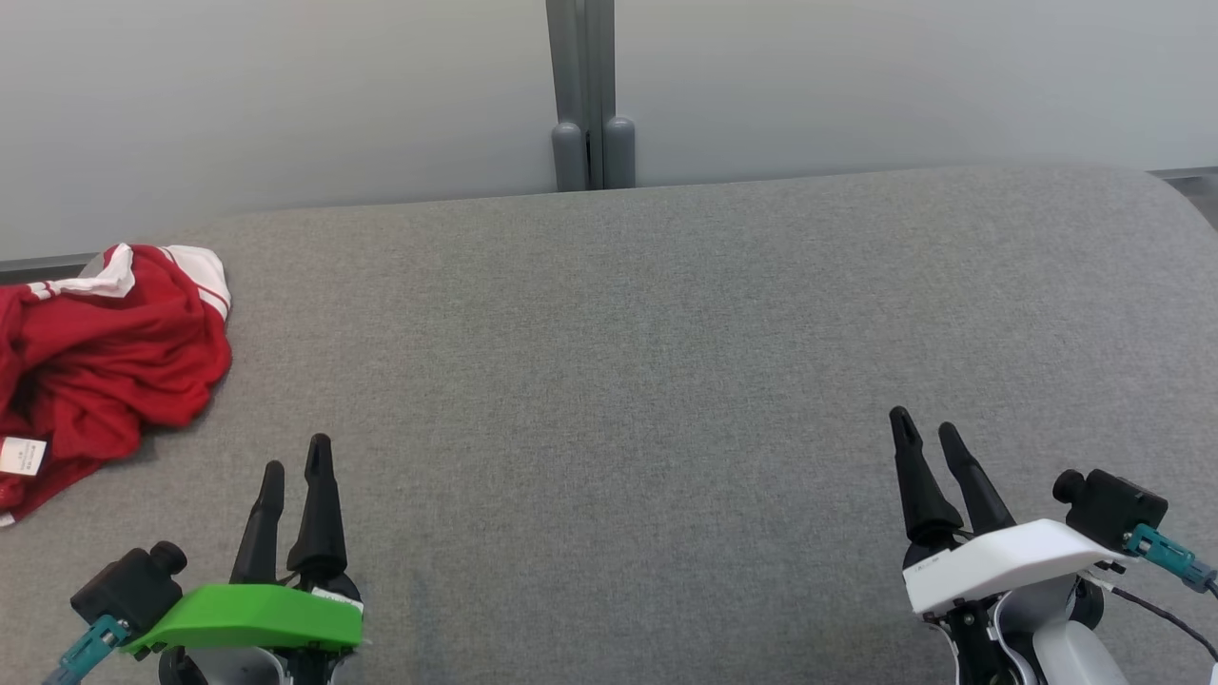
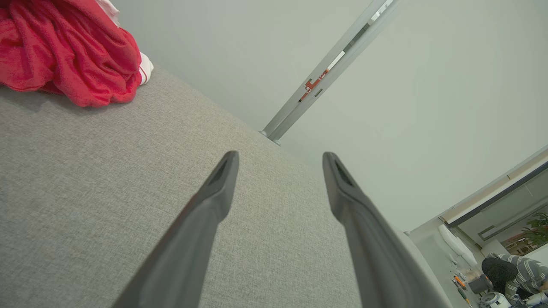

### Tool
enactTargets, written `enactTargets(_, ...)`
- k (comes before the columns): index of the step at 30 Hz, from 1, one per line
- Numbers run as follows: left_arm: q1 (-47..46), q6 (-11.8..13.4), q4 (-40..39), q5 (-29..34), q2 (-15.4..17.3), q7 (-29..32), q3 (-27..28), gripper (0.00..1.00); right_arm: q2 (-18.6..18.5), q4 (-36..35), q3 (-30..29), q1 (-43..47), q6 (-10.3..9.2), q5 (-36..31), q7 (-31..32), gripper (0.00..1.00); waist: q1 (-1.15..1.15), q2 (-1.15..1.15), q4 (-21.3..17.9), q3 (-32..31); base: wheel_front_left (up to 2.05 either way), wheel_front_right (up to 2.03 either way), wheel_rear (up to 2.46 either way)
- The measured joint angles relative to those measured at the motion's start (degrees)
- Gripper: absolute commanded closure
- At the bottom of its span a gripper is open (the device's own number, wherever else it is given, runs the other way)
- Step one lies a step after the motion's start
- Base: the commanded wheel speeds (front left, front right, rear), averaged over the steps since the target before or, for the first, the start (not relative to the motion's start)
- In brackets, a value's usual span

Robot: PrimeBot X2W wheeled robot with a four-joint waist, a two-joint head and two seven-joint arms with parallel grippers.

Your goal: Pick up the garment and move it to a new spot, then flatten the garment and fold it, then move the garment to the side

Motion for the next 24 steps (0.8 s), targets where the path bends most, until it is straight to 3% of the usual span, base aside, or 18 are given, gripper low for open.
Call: enactTargets(24,0.0,0.1,0.0,14.7,0.1,-3.6,-0.6,0.0,-0.1,-2.1,3.0,0.2,0.01,-15.1,-3.9,0.0,0.0,0.0,0.3,0.3,0.0,0.0,0.0)
